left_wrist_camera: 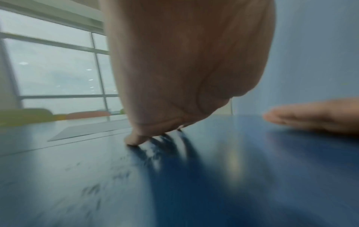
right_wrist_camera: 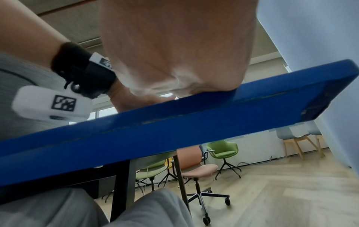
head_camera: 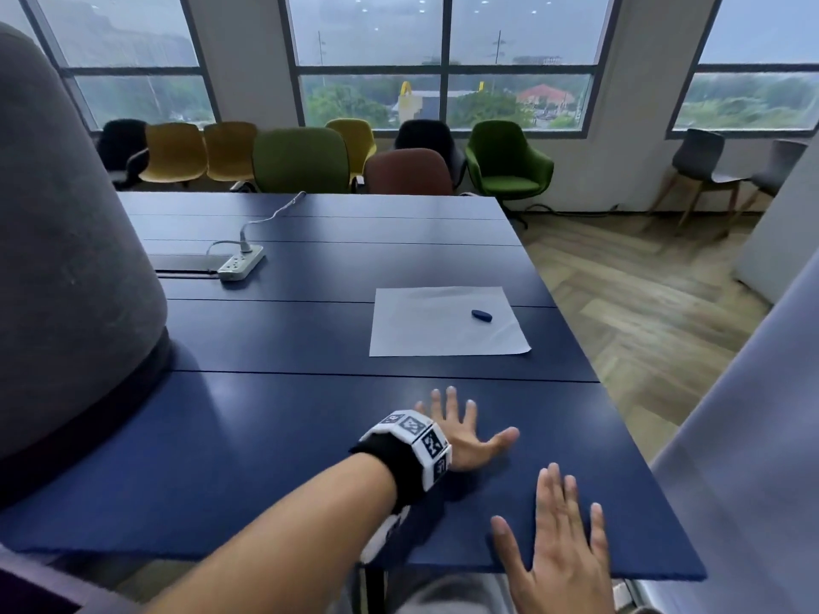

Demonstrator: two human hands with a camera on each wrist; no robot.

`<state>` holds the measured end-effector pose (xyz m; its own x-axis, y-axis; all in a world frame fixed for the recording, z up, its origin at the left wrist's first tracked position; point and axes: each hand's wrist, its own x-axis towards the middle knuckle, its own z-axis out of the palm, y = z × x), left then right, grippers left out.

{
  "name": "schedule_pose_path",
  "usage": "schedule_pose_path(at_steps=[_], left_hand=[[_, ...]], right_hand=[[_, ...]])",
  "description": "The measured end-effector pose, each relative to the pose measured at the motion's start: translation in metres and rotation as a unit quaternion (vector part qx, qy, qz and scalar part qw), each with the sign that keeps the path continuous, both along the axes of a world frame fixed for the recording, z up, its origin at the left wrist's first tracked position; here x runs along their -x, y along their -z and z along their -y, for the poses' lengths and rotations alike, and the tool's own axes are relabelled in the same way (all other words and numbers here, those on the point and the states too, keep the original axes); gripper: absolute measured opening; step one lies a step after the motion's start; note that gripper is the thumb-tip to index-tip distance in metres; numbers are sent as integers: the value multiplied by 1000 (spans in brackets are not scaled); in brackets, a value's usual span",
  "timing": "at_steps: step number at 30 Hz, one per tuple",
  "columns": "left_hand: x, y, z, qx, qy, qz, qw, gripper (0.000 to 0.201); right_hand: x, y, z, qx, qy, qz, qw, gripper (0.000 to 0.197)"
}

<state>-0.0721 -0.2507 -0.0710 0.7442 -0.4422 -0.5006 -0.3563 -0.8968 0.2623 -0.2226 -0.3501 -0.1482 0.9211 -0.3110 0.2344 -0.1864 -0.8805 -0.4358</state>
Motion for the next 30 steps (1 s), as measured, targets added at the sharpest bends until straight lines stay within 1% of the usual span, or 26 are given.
schedule_pose_path(at_steps=[2, 3, 4, 5, 6, 8, 9, 11, 13, 15, 17, 19, 21, 22, 23, 24, 26, 28, 30], left_hand=[[-14, -21, 5, 83, 6, -42, 996, 86], [-23, -29, 1, 114, -9, -40, 993, 82], [-32, -32, -8, 116, -35, -23, 992, 82], [-39, -31, -18, 88, -65, 2, 994, 86], [-42, -25, -31, 41, -98, 33, 994, 90], [-37, -5, -52, -46, -168, 74, 982, 97], [-31, 5, -59, -65, -191, 81, 976, 99], [-21, 19, -55, -70, -198, 96, 973, 103], [-17, 24, -35, -61, -150, 100, 982, 105], [-10, 26, -3, -36, -69, 93, 993, 104], [1, 25, 32, -15, 10, 85, 996, 103], [11, 18, 59, -5, 66, 53, 996, 103], [10, 6, 66, 33, 77, 5, 996, 88], [7, -1, 61, 58, 63, -12, 996, 83], [3, -8, 48, 76, 39, -15, 996, 82], [1, -14, 31, 82, 8, -2, 997, 83], [4, -19, -13, 64, -74, 48, 994, 90], [19, -17, -61, 28, -175, 83, 981, 100], [39, -12, -99, 3, -277, 72, 958, 111]], right_hand=[[0, 1, 1, 9, -2, 8, 1000, 86], [0, 1, 3, 14, -2, 11, 1000, 87], [1, 1, 4, 19, -4, 12, 1000, 88], [2, 1, 4, 25, -5, 8, 1000, 89], [3, 0, 4, 34, -5, 4, 999, 89], [5, 0, 3, 44, -7, -5, 999, 92], [5, 0, 2, 45, -9, -4, 999, 93], [6, 0, 2, 42, -12, 2, 999, 95], [7, 0, 1, 36, -17, 7, 999, 96], [8, 0, 2, 29, -23, 5, 999, 96], [7, 1, 3, 17, -23, 13, 1000, 95], [6, 0, 5, 8, -21, 14, 1000, 94], [6, -1, 6, 1, -21, 13, 1000, 92], [7, -1, 6, 0, -23, 13, 1000, 92], [7, -1, 6, -3, -24, 14, 1000, 93], [7, -1, 5, -4, -25, 19, 1000, 93], [8, -1, 3, -7, -25, 28, 999, 95], [10, 1, 2, 1, -28, 29, 999, 95], [11, 1, 2, 4, -29, 23, 999, 95]])
